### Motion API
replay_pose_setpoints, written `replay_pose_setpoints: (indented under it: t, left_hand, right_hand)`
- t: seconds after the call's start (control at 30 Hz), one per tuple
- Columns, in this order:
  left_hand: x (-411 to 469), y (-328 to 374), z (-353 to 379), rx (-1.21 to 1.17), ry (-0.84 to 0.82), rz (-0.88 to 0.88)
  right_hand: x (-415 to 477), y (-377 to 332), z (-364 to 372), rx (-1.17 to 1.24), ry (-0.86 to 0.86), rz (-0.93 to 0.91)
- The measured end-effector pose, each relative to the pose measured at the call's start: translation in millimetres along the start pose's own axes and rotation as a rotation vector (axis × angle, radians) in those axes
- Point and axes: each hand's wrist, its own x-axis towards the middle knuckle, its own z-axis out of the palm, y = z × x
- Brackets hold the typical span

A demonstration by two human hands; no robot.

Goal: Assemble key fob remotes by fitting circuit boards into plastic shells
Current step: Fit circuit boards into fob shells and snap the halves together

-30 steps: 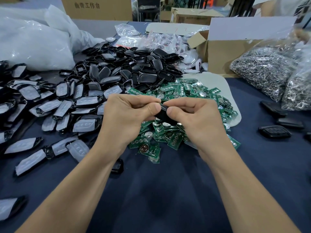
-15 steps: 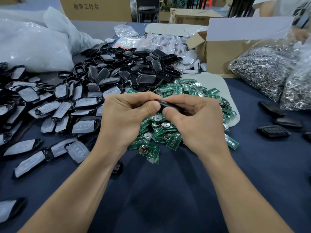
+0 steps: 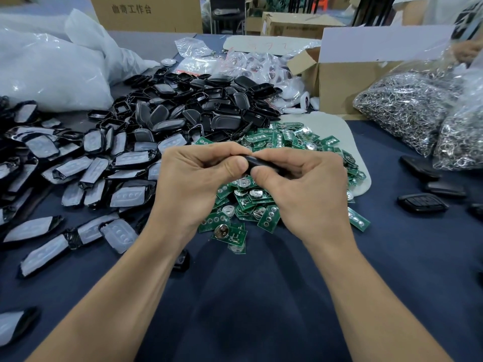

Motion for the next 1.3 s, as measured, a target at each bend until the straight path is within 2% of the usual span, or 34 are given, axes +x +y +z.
replay_pose_setpoints:
  t: [0.13, 0.33, 0.53, 0.67, 0.83, 0.9, 0.97, 1.07, 1.17, 1.3]
  left_hand:
    - [1, 0, -1, -0.033, 0.014, -0.017]
    - [1, 1, -1, -0.063, 0.003, -0.034]
    - [2, 1, -1, 0.102, -0.001, -0.013]
    - [3, 2, -3, 0.106, 0.025, -0.016]
    - [1, 0, 2, 0.250, 0.040, 0.007]
    - [0, 2, 5, 0.179, 0.066, -0.025]
    - [0, 4, 5, 0.083, 0.088, -0.074]
    - [-3, 5, 9, 0.134, 0.080, -0.080]
    - [-4, 3, 14, 0.148, 0.145, -0.056]
    - [-7, 6, 19, 0.167, 0.206, -0.023]
  right_hand:
    - [5, -1, -6, 0.136, -0.066, 0.054]
    - [5, -1, -7, 0.170, -0.025, 0.051]
    - [3, -1, -7, 0.121, 0.004, 0.063]
    - [2, 1, -5, 0.095, -0.002, 0.068]
    - [3, 0, -3, 0.016, -0.075, 0.099]
    - [4, 0, -3, 0.156, -0.050, 0.187]
    - [6, -1, -2, 0.406, -0.006, 0.353]
    - [5, -3, 1, 0.613, 0.008, 0.536]
    - [4, -3, 3, 0.626, -0.058, 0.563]
    - [5, -1, -2, 0.516, -0.136, 0.474]
